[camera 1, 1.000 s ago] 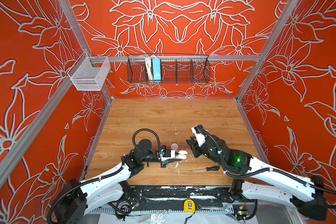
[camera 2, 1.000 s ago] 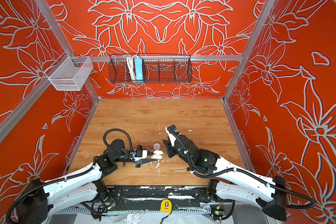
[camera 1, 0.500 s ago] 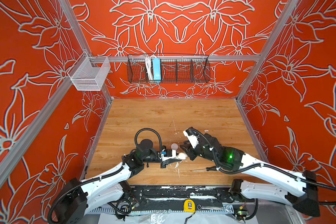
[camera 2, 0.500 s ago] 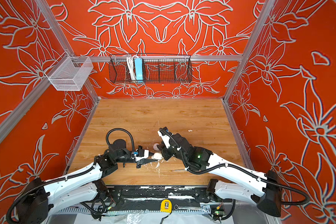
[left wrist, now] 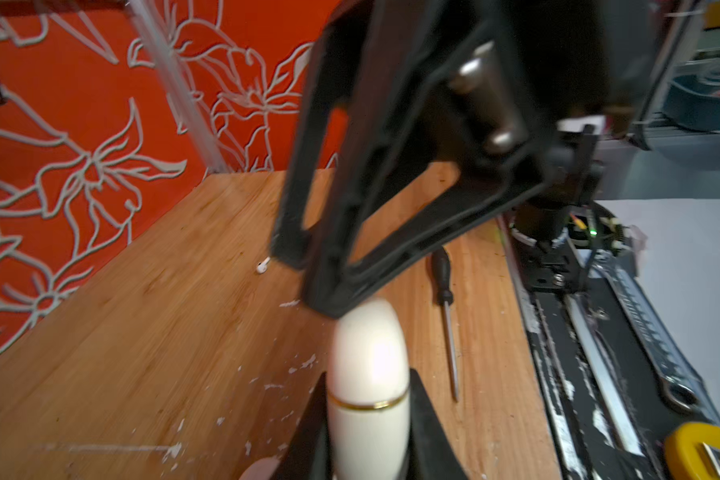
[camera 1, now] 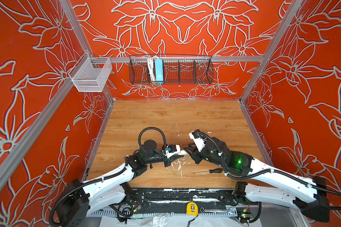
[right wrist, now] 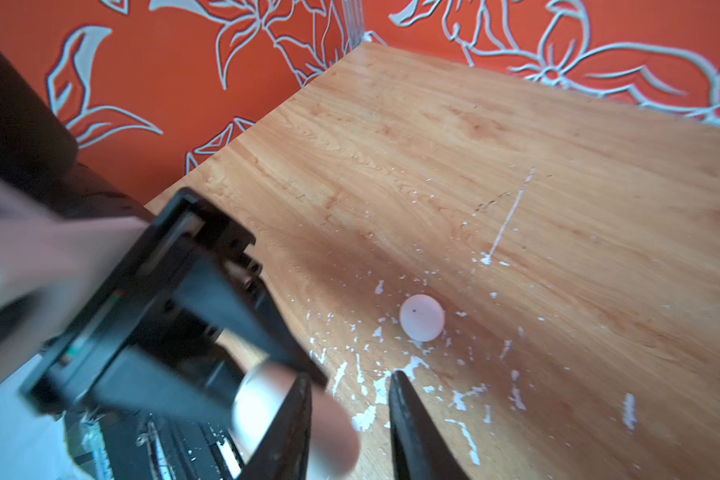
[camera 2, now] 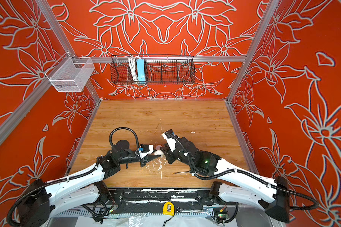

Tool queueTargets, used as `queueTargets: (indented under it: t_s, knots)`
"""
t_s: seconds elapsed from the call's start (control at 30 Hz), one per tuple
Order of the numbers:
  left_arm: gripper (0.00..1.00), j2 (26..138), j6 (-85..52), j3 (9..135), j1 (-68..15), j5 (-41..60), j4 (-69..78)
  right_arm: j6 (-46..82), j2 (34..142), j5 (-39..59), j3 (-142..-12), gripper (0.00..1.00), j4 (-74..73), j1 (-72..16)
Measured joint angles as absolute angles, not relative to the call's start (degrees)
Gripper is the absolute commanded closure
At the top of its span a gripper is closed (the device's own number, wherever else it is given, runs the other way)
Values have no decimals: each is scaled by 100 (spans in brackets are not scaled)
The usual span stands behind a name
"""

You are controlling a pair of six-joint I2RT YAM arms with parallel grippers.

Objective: Insert the wireless bluetooth earbuds into the charging case
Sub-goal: 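Lower the case onto the table with left gripper while right moves to disc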

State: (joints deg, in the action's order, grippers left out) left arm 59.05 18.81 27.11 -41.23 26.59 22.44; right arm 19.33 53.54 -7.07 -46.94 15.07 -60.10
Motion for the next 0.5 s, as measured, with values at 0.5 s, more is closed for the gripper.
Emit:
queueTargets:
  t_s: [0.5]
  knots:
    - [100, 7806, -860, 3406, -3068, 565, 2324, 2580, 4790, -2768, -4261, 54, 1896, -5778]
